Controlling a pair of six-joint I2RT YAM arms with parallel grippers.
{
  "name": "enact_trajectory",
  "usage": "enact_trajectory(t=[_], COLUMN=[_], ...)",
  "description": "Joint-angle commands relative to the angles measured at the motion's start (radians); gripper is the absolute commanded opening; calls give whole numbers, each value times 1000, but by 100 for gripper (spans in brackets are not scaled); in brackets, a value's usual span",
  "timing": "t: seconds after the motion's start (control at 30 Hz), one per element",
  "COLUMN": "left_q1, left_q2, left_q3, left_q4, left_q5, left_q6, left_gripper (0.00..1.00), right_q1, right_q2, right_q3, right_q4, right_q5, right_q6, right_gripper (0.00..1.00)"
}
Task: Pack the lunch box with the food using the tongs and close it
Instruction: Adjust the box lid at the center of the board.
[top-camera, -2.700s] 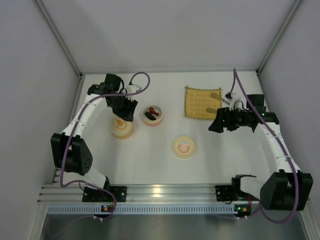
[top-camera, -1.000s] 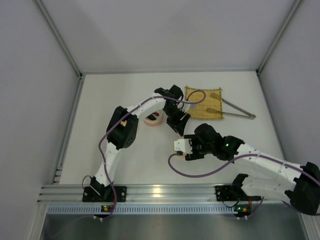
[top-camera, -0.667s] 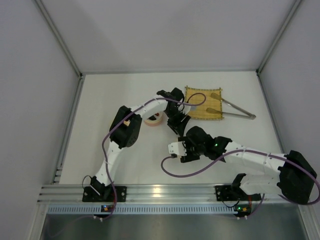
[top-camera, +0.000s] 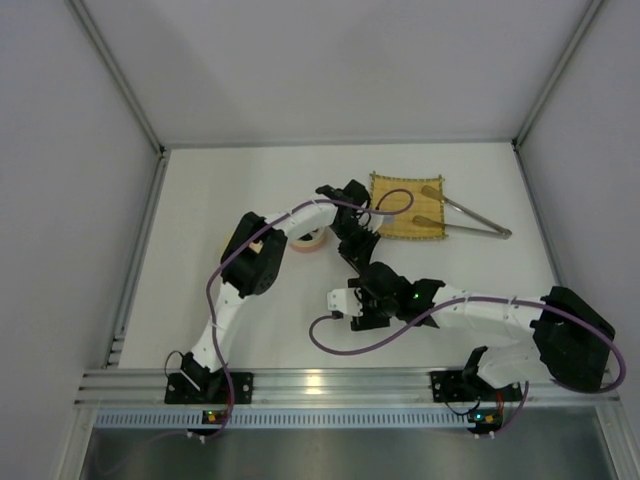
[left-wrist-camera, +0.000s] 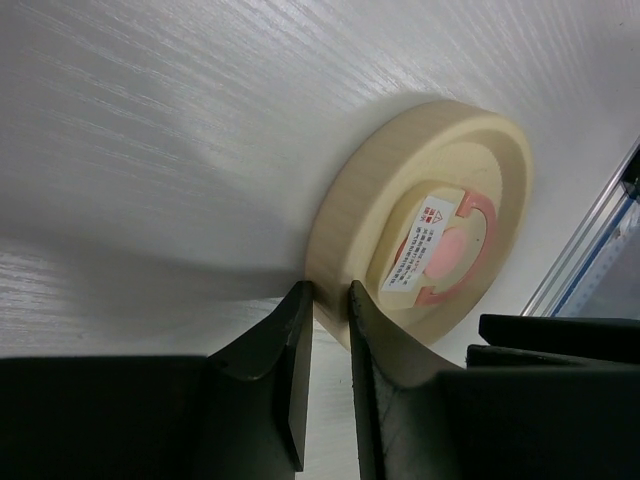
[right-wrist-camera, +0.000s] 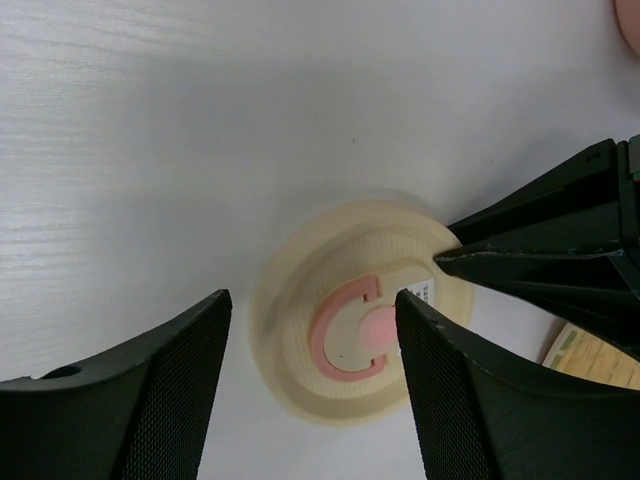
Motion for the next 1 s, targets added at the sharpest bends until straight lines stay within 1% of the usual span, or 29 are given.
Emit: enact_trajectory(t=[0.0, 0.1, 0.23, 0.3, 0.37, 0.53, 0.67, 0.97], left_q1=[-17, -17, -17, -17, -17, -17, -17, -17], left_q2=[24, 21, 15, 9, 1, -10, -8, -3], left_q3=[-53, -70, -88, -94, -108, -123, -127, -151], left_q4=[37, 39, 39, 36, 36, 27, 4, -6], left_q5=[-37, -46, -60, -71, -92, -95, -59, -39], left_q6=[29, 39, 59, 78, 87, 118, 141, 161], left_gripper=[22, 21, 19, 18, 17, 14, 15, 13], right_q1=[18, 12, -4, -35, -82, -141, -147, -147], right_q2=[28, 16, -7, -32, -70, -80, -60, -31], right_q3=[45, 40, 48, 45, 48, 63, 48, 26], right_q4=[38, 48, 18, -2, -34, -94, -91, -88], right_q5=[38, 30, 9, -2, -65, -112, -120, -126], right_q6=[24, 9, -6, -35, -55, -131, -164, -177], right_gripper=[66, 65, 64, 64, 64, 64, 63, 64])
